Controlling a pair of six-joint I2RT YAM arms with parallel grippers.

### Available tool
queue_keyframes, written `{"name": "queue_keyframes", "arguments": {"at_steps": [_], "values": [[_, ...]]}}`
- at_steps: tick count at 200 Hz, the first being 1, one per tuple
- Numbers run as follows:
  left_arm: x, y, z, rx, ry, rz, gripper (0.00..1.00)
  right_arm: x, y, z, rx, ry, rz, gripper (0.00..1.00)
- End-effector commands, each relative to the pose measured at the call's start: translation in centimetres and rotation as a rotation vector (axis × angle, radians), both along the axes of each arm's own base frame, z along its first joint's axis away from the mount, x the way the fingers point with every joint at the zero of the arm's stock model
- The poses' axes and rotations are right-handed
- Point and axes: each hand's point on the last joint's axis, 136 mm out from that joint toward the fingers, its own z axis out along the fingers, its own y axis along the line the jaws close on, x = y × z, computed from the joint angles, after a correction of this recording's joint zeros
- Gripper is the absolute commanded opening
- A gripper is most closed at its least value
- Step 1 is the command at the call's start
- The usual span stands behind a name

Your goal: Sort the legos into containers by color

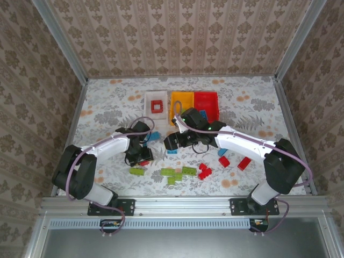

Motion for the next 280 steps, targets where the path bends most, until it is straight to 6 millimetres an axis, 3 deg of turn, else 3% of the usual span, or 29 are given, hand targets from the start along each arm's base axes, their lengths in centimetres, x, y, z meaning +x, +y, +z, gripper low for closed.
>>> {"name": "queue_keyframes", "arguments": {"at_steps": [1,30,65,97,127,166,192,195,200,251,280], "values": [[0.7,-0.1,-0.1,0.002,-0.032,0.006,0.49,-0.2,0.1,0.7,0.03,-0.013,0.012,0.74],[1.2,-0.5,1.3,0.009,-0.072,-0.023,0.38,-0.1,-0.2,0.9,0.025,-0.023,-0.001,0.73],[3.1,-2.0,6.6,-0.029,-0.201,-0.066,0.33,1.9,-2.5,3.6,0.047,-0.11,-0.134,0.73],[7.5,-3.6,10.7,-0.036,-0.293,-0.116,0.32,4.4,-4.2,6.4,0.129,-0.176,-0.265,0.73],[13.1,-5.2,12.1,-0.057,-0.357,-0.142,0.32,7.0,-4.8,8.1,0.179,-0.219,-0.346,0.72],[19.9,-6.4,11.2,-0.05,-0.382,-0.18,0.32,9.4,-5.5,9.8,0.207,-0.242,-0.395,0.72],[22.6,-7.7,9.3,-0.051,-0.364,-0.208,0.32,10.1,-5.5,10.2,0.207,-0.242,-0.397,0.72],[23.3,-6.6,9.3,-0.047,-0.364,-0.183,0.32,10.2,-5.5,10.2,0.206,-0.241,-0.397,0.72],[23.8,-6.5,8.9,-0.045,-0.358,-0.178,0.32,10.2,-5.5,10.2,0.203,-0.239,-0.395,0.72],[25.3,-7.1,5.5,-0.051,-0.305,-0.163,0.34,10.3,-5.4,9.8,0.193,-0.217,-0.394,0.73],[25.0,-7.2,4.9,-0.059,-0.287,-0.155,0.45,10.0,-5.5,9.3,0.176,-0.203,-0.387,0.74]]}}
